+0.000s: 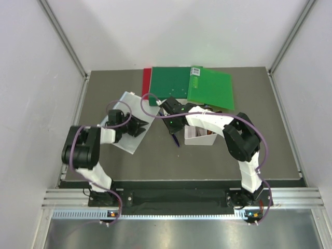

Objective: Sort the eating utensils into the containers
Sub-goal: Pick up the knife at the center of the board.

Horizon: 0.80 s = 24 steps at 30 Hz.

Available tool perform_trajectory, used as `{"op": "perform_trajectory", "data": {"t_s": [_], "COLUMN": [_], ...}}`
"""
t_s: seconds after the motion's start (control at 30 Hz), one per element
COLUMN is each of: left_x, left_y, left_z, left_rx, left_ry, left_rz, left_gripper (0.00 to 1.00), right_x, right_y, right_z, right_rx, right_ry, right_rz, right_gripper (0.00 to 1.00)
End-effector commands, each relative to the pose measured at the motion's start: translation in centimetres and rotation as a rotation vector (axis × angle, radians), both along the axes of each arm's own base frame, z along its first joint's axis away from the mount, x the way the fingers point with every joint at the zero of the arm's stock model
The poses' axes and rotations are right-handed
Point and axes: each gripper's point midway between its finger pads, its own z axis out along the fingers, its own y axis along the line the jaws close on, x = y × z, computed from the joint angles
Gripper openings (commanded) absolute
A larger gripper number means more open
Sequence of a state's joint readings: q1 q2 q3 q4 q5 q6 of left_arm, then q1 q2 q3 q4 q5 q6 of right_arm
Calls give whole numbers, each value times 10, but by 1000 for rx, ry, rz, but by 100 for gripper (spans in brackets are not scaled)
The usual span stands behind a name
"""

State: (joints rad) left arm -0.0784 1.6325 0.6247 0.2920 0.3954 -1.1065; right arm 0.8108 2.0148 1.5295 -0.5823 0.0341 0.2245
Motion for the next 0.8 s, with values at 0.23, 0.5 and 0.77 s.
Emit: {"op": "perform_trajectory", "data": {"t_s": [0.23, 0.5, 0.77], "left_x": [28, 25, 28], "left_y": [-50, -66, -70], "left_z": [47, 52, 38], "left_rx": [-238, -306, -256], "left_ry": [-334, -412, -400], "left_rz": [-240, -345, -387], "left_gripper": [52, 53, 54], "right_x": [11, 11, 6], "right_y": [12, 12, 16], "right_z": [31, 27, 24], "right_rx": [106, 98, 115], "right_ry": [-59, -51, -24], "right_rz": [-8, -6, 6], "right_gripper": [0, 0, 0]}}
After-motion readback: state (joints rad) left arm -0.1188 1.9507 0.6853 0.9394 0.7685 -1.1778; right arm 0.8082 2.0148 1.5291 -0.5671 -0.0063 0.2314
